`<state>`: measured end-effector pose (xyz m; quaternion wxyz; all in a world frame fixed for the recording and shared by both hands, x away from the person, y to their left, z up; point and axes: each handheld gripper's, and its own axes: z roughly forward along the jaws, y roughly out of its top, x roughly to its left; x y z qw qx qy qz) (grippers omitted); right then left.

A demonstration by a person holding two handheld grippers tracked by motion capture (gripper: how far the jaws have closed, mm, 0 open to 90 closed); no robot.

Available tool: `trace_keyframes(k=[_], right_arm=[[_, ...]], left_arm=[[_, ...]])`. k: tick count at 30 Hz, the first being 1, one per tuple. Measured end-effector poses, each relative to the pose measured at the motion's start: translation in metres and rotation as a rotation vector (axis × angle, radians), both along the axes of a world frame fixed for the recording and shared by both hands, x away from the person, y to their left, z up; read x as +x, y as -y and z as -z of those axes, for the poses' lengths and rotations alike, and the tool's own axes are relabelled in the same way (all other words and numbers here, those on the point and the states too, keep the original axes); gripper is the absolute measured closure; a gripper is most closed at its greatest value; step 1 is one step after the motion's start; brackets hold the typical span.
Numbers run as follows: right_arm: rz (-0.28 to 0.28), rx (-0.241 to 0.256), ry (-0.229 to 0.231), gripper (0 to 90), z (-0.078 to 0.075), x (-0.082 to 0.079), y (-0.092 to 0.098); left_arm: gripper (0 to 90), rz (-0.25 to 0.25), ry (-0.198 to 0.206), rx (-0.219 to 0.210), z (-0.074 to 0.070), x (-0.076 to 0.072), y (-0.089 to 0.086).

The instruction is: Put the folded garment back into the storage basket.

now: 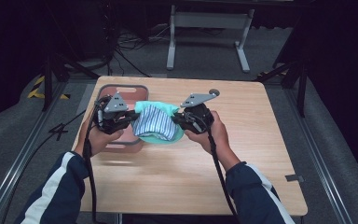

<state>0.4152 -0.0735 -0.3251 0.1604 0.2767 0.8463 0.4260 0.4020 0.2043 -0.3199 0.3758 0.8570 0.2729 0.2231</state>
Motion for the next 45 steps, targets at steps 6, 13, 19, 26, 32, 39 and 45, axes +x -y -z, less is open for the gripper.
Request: trace_keyframes(k=[6, 13, 19, 26, 32, 39, 45], right_arm=[[-0.011, 0.007, -0.005, 82.5, -0.002, 0.007, -0.016], [-0.041, 0.01, -0.007, 82.5, -0.005, 0.015, -0.042], [-0.07, 0.013, -0.011, 82.5, -0.006, 0.022, -0.074], [-0.092, 0.009, -0.02, 82.5, -0.003, 0.027, -0.101], [-0.108, -0.004, -0.014, 82.5, -0.001, 0.029, -0.118], [-0.115, -0.007, -0.026, 82.5, 0.008, 0.035, -0.129], [-0.117, -0.013, -0.038, 82.5, 0.014, 0.038, -0.133]], left_arm=[[83.9, -0.034, 0.01, 0.021, -0.006, -0.001, -0.014], [83.9, -0.087, 0.015, 0.032, -0.011, -0.003, -0.038], [83.8, -0.136, 0.016, 0.042, -0.013, -0.005, -0.063], [83.8, -0.176, 0.013, 0.047, -0.01, -0.006, -0.082], [83.8, -0.2, 0.007, 0.043, -0.005, -0.005, -0.095], [83.8, -0.212, -0.003, 0.047, 0.002, -0.003, -0.099], [83.8, -0.216, -0.008, 0.052, 0.01, 0.002, -0.1]])
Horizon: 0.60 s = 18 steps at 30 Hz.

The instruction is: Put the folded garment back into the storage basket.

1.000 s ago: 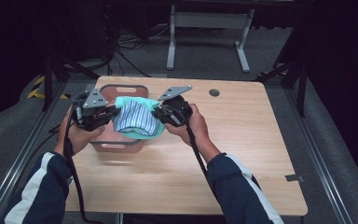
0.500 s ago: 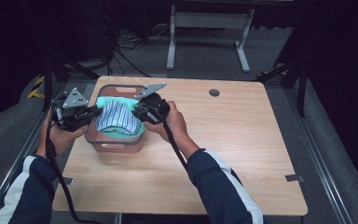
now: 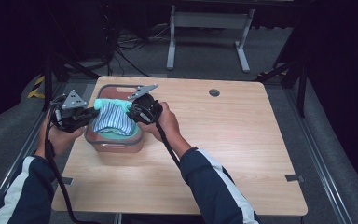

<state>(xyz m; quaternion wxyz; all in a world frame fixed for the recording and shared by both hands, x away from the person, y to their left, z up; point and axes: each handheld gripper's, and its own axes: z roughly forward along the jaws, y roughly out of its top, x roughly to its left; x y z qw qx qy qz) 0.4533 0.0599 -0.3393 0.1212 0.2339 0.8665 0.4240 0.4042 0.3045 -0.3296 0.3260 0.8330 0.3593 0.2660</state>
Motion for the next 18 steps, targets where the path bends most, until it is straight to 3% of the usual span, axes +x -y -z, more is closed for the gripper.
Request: trace_keyframes(k=[18], right_arm=[[0.014, -0.029, -0.038, 82.3, 0.027, 0.012, -0.008]], left_arm=[[83.7, -0.025, -0.039, 0.029, 0.025, 0.016, 0.005]])
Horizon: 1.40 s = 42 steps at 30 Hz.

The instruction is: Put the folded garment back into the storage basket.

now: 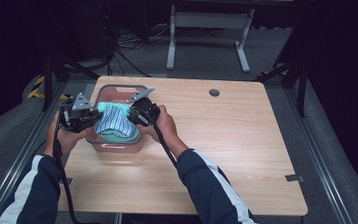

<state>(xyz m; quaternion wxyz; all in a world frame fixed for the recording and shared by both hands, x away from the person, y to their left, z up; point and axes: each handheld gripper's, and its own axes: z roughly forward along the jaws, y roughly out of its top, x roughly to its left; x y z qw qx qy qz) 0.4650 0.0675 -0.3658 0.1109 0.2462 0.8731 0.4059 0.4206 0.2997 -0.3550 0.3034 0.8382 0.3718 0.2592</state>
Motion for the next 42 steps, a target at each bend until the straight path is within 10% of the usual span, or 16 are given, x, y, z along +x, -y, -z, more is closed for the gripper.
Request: trace_keyframes(k=[27, 42], right_arm=[[0.008, -0.036, -0.033, 79.0, 0.02, 0.009, -0.007], [0.017, -0.042, -0.03, 72.9, 0.024, 0.008, 0.007]], left_arm=[[80.0, -0.019, -0.052, 0.021, 0.017, 0.009, 0.0], [76.3, 0.0, -0.009, -0.004, 0.012, -0.001, 0.005]])
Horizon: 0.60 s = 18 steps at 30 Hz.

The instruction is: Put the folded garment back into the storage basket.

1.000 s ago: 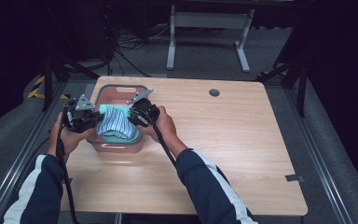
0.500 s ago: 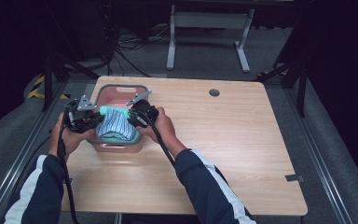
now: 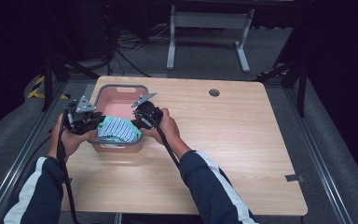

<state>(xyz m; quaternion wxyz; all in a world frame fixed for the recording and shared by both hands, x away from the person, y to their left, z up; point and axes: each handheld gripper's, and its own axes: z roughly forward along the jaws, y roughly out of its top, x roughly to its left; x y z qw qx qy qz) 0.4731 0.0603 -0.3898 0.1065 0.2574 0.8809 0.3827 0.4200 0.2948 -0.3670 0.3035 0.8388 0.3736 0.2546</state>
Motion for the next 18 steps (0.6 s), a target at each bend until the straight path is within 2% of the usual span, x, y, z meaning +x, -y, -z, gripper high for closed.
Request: trace_keyframes(k=[5, 7, 12, 17, 18], right_arm=[[-0.004, 0.008, 0.019, 72.2, -0.005, -0.003, 0.007], [-0.006, 0.002, 0.028, 72.1, -0.006, -0.005, 0.011], [-0.009, -0.015, 0.048, 71.6, -0.01, -0.011, 0.023], [-0.008, -0.026, 0.076, 69.9, -0.017, -0.016, 0.039], [-0.004, -0.03, 0.081, 69.1, -0.019, -0.018, 0.045]], left_arm=[[75.7, 0.025, 0.025, -0.017, -0.003, -0.007, 0.007], [73.7, 0.027, 0.022, -0.028, -0.004, -0.009, 0.008], [70.3, 0.053, 0.046, -0.058, -0.008, -0.018, 0.018], [64.9, 0.068, 0.05, -0.067, -0.008, -0.026, 0.026], [61.0, 0.065, 0.055, -0.067, -0.009, -0.028, 0.028]])
